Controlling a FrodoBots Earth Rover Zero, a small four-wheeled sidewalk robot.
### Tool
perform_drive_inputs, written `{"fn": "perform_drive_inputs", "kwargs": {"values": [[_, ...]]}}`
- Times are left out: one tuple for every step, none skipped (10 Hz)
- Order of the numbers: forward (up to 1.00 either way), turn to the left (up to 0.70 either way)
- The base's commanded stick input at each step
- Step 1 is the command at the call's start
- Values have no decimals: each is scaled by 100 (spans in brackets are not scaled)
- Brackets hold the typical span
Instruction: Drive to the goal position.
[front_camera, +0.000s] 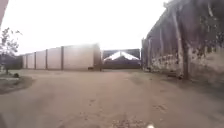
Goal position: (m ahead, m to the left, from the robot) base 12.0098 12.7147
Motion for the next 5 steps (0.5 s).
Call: {"fn": "perform_drive_inputs", "kwargs": {"values": [[70,0],[70,0],[70,0],[70,0],[70,0]]}}
